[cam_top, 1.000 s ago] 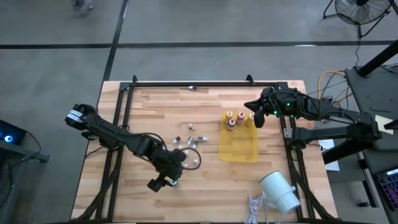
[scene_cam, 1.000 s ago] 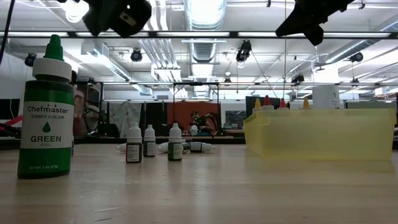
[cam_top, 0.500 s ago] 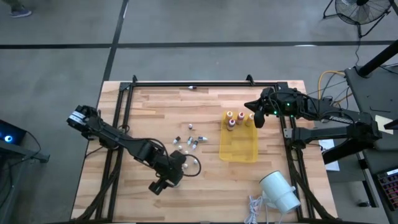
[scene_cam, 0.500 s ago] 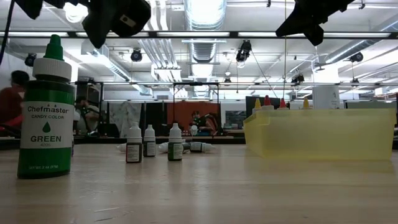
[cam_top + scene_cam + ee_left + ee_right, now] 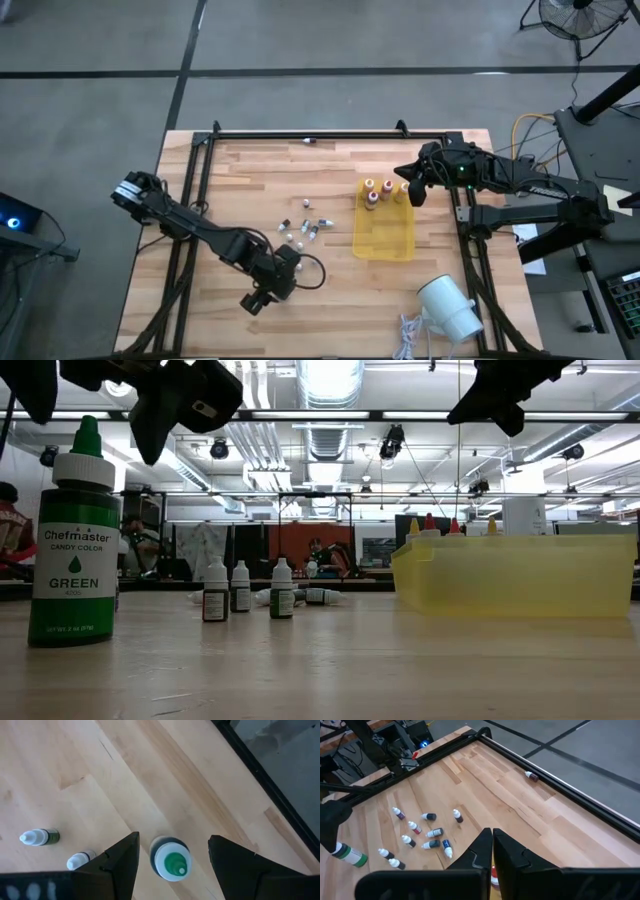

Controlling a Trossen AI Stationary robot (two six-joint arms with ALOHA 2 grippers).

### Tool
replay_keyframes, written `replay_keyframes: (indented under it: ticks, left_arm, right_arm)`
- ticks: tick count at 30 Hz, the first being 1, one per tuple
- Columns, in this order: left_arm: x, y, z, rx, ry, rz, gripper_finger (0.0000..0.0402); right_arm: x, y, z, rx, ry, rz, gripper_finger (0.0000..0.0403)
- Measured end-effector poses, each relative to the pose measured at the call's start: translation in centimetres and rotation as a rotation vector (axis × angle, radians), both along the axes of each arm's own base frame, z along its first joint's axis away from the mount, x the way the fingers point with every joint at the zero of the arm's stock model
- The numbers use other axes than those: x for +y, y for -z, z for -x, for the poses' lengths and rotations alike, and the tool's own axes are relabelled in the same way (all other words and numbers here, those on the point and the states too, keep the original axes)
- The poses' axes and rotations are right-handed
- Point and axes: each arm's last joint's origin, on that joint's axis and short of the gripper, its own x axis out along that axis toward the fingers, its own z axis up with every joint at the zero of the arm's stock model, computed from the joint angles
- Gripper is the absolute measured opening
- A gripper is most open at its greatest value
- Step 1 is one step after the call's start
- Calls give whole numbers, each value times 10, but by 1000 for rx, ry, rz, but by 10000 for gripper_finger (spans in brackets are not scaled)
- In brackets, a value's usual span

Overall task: Pick & Place food coloring
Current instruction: Put the big green food coloring bottle into the yellow bin

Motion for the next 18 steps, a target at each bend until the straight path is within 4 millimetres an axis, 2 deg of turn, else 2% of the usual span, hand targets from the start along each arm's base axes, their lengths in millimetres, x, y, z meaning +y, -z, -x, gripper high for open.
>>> replay_keyframes:
  ticks: [18]
  left_arm:
    - [-2, 15, -4, 60, -4, -31, 208]
  right_arm:
    - [0, 0, 0, 0, 0, 0, 9]
